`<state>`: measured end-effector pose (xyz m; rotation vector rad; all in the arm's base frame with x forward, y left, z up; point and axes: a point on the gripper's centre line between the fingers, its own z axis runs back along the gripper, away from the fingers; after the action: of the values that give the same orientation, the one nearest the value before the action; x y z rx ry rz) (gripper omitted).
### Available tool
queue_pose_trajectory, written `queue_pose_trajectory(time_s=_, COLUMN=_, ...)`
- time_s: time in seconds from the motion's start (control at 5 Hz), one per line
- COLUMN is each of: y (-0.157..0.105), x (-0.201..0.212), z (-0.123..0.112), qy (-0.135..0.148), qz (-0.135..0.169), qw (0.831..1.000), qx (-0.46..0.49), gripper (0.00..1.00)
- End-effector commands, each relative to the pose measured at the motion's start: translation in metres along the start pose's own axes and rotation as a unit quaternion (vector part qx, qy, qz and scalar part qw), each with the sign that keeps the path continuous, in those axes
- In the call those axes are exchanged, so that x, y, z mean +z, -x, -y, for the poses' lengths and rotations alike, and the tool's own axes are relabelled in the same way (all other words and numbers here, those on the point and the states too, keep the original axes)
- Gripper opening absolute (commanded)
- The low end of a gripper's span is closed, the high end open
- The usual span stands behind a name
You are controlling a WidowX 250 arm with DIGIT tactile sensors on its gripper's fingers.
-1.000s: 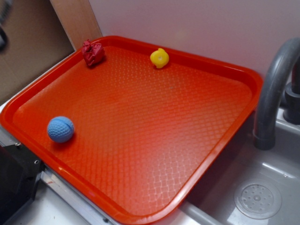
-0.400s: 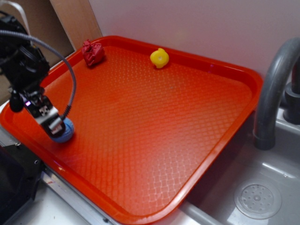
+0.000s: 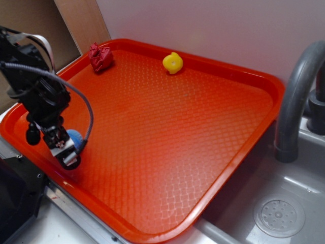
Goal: Grab the blue ball.
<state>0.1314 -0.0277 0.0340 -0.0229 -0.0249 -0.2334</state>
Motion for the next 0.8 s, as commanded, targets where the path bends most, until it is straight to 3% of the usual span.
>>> queue_pose_trajectory(time_s=0.0, y=-0.005, x=-0.004, z=-0.016, qy=-0.064, qz=0.006, qw=0.998, qx=-0.003, gripper=0.00)
queue_pose_trajectory(time_s=0.2, y=-0.007, x=0.007, z=-0.033, qy=-0.039, qz=0.021, qw=0.998, qx=0.034, gripper=0.00)
queue_pose_trajectory(time_s=0.4, y=-0.013, x=0.049, z=-0.039, qy=-0.031, qz=0.040, qw=0.997, qx=0.066, gripper=0.00)
queue_pose_trajectory(time_s=0.6, y=-0.025, x=0.099, z=-0.031, qy=-0.022, qz=0.059, qw=0.994, qx=0.086, gripper=0.00)
